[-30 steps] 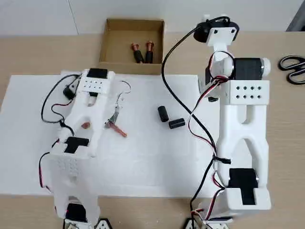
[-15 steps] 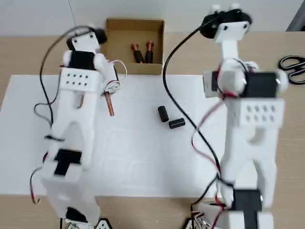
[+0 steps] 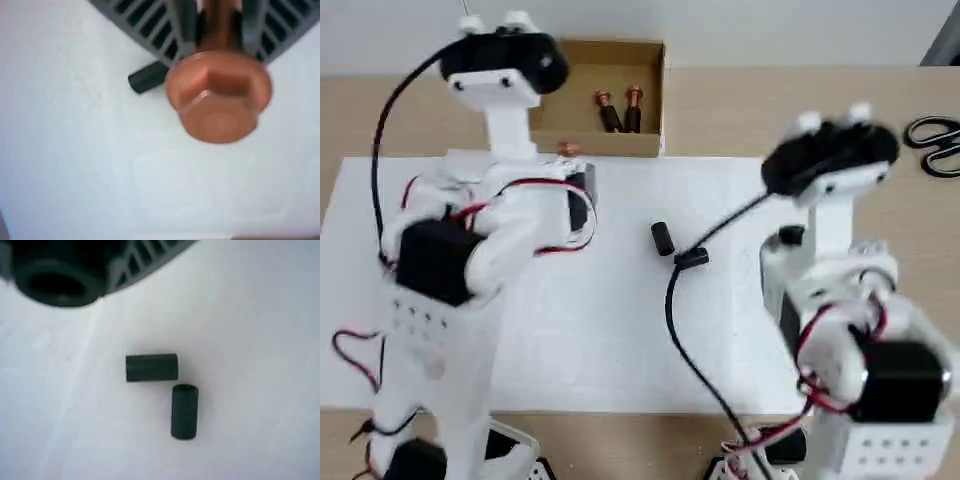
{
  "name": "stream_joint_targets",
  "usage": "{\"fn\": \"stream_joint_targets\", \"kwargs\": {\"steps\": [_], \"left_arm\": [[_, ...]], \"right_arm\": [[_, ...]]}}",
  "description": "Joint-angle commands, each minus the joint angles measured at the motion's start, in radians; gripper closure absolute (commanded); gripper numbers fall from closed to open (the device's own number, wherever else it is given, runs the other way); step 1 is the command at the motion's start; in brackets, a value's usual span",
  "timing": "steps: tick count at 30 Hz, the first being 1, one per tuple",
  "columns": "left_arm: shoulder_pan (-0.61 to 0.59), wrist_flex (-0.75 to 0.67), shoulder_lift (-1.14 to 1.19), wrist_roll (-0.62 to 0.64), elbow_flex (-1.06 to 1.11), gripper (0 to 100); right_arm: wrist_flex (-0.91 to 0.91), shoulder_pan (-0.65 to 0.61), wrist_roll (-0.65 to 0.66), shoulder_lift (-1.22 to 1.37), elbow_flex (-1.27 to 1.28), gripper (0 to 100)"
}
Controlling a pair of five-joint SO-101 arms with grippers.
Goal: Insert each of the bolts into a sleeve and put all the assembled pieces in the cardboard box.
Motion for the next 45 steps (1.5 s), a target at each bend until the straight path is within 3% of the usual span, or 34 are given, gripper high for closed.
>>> {"fn": "stream_joint_targets", "kwargs": {"steps": [1,8,16,24,27,32,45], "left_arm": [[0.012,-0.153,-0.092,-0.003,0.139,99],[0.017,-0.476,-0.158,-0.002,0.417,99],[0.018,-0.758,-0.175,0.0,0.561,99],[0.137,-0.789,-0.167,0.009,0.585,99],[0.176,-0.801,-0.15,0.103,0.608,99],[0.196,-0.868,-0.132,0.092,0.677,99],[0.272,-0.868,-0.296,0.051,0.819,99]], "right_arm": [[-0.194,-0.001,0.008,-0.148,0.201,99.5],[-0.693,-0.088,0.0,-0.337,0.687,99.5],[-0.881,-0.357,-0.028,-0.466,0.977,99.5],[-0.885,-0.418,-0.256,-0.642,1.115,99.5],[-0.885,-0.447,-0.301,-0.702,1.165,99.5],[-0.885,-0.472,-0.318,-0.779,1.227,99.5],[-0.885,-0.456,-0.318,-0.809,1.243,99.5]]}}
